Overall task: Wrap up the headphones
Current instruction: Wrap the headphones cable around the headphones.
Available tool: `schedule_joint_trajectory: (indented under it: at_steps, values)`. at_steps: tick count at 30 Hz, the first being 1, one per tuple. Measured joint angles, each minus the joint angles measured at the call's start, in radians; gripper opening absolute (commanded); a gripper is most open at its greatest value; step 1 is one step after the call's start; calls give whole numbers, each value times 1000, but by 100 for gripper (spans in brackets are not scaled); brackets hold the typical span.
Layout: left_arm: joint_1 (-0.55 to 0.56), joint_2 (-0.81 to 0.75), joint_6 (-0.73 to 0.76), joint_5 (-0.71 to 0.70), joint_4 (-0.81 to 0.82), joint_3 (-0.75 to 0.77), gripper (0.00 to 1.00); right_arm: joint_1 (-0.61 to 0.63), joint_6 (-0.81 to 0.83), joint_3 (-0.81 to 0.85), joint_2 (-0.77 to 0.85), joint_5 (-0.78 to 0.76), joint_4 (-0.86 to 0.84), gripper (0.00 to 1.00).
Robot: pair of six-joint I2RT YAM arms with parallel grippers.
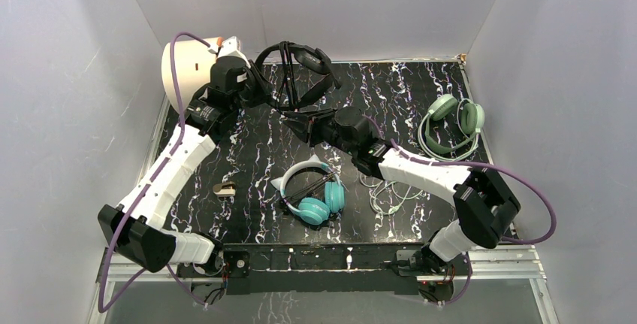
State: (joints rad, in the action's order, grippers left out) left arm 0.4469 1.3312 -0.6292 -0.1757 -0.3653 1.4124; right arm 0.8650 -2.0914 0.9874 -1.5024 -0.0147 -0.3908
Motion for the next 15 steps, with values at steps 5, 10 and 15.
schedule_joint_trajectory:
  at_steps: [5, 10, 15]
  values:
    - [0, -5, 0, 2, 0, 0, 0, 4, 2, 0, -12, -17, 0, 14]
    - [0, -22, -4, 10, 0, -8, 0, 6, -1, -1, -13, -35, -10, 0]
    - [0, -48, -19, 44, -6, -15, 0, 2, 19, -80, 26, -37, -76, 0]
